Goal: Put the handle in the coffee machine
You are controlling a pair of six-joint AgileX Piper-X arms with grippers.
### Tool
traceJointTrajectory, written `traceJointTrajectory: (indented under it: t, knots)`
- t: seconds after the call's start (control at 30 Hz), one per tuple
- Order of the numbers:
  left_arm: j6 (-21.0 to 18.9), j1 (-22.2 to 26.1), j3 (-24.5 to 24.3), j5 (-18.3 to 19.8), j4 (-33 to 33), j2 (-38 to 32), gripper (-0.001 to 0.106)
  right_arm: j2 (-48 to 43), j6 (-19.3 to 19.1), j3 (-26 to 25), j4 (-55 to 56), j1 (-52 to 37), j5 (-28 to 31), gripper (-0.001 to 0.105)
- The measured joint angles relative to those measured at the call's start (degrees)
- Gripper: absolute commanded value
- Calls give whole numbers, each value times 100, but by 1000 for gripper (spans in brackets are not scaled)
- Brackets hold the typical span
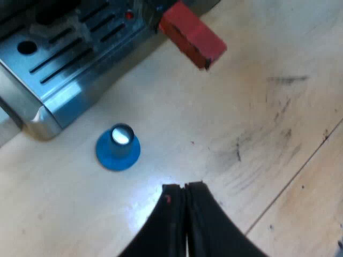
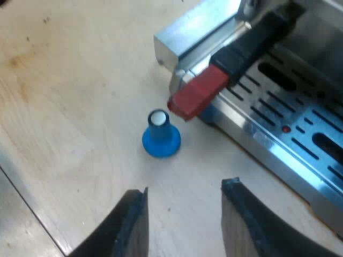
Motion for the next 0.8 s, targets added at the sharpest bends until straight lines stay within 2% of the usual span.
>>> traceJointTrajectory:
  t: [0.1,0.17,0.2,0.23,0.3,0.7,0.8]
  knots:
    - [76,121,0,0,140,0,27,0,24,0,78,0,0,41]
    - [76,123,0,0,156,0,50,0,84,0,75,0,0,52]
    - [76,123,0,0,156,0,53,0,93,0,75,0,0,54]
    - [76,123,0,0,156,0,61,0,97,0,90,0,0,58]
    - [76,123,0,0,156,0,66,0,110,0,89,0,0,62]
    - [87,123,0,0,48,33,66,0,110,0,108,0,0,65]
    - [68,123,0,16,-72,117,66,0,110,0,57,0,192,65]
